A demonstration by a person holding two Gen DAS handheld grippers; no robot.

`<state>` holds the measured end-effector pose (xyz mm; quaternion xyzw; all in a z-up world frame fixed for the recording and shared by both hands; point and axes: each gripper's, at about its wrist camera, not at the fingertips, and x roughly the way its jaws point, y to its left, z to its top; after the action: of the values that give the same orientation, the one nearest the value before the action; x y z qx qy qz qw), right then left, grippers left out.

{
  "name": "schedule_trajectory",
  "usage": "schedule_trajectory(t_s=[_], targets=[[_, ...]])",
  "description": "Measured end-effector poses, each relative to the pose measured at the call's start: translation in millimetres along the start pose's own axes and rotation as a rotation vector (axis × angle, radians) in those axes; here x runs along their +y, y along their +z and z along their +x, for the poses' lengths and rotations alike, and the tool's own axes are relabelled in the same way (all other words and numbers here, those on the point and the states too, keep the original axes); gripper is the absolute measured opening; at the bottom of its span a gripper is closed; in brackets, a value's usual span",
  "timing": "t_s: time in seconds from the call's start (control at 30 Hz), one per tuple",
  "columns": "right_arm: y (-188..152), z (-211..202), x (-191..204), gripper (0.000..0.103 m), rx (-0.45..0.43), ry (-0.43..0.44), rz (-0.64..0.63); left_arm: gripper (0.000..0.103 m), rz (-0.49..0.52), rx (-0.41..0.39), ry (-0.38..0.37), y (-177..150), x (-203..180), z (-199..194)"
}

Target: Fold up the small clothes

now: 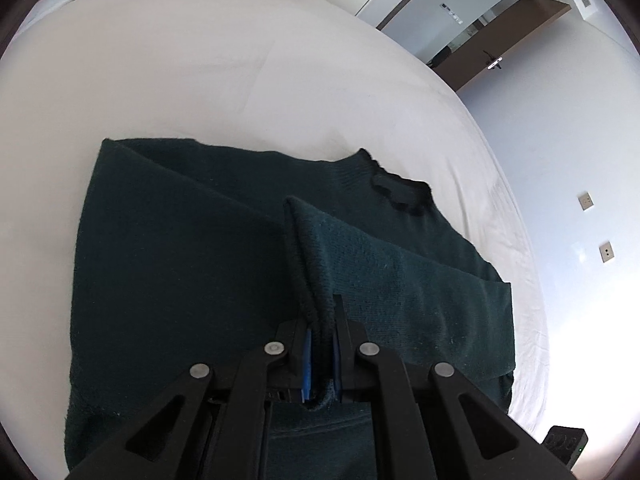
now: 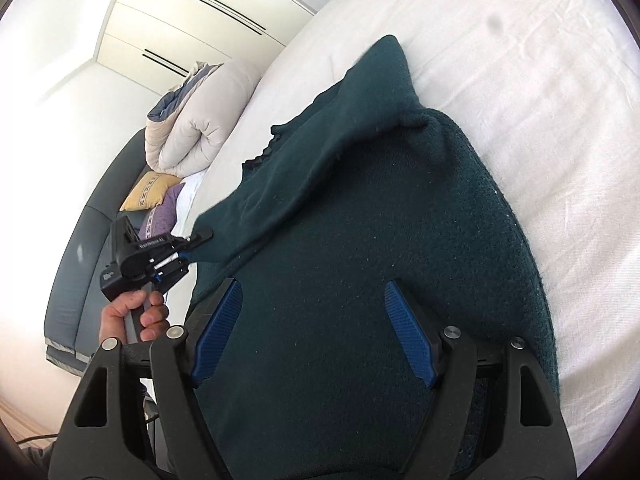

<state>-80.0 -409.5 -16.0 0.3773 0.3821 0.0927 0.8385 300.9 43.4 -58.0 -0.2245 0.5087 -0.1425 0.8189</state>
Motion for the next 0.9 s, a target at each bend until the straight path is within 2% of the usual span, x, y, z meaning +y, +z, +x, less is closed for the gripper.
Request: schedule_trajectory(t_s=[0.27, 0.4, 0.47, 0.53, 0.63, 0.7, 0.77, 0.83, 0.9], targets=[[15.8, -0.6, 1.1, 0.073, -0.001, 0.015, 0.024, 0.008, 0.005, 0.007, 0.005, -4.4, 6.2, 16.5], [44.3, 12.0, 6.8, 0.073, -0.001, 0.061, 0.056, 0.011, 0.001, -0.004, -0.012, -11.5, 6.4, 17.8], [58.7, 23.7, 3.2, 0.073, 0.014, 0.027, 0.090, 0.011, 0.003, -0.007, -0.022, -13.1, 7.1, 17.1], [75.8, 27.8, 3.9, 0.075, 0.007, 0.077, 0.127, 0.012, -0.002, -0.008, -0.037, -13.2, 6.7, 18.4], [105.2, 23.6, 17.7, 0.075, -0.031, 0.166, 0.096, 0.012, -0.023, -0.014, -0.059, -15.4, 9.5, 18.0], [129.7, 32.8, 19.3, 0.075, 0.003, 0.222, 0.084, 0.012, -0.025, -0.019, -0.063, -16.9, 10.4, 17.1], [153.0, 44.5, 7.0, 0.075, 0.017, 0.162, 0.121, 0.012, -0.020, -0.021, -0.072, -17.8, 12.0, 16.7], [174.9, 59.9, -13.5, 0.075, 0.043, 0.178, 0.176, 0.013, -0.029, -0.016, -0.090, -18.7, 15.1, 17.3], [192.6, 72.9, -36.6, 0.075, 0.045, 0.120, 0.232, 0.013, -0.036, -0.010, -0.106, -19.0, 16.9, 16.9]])
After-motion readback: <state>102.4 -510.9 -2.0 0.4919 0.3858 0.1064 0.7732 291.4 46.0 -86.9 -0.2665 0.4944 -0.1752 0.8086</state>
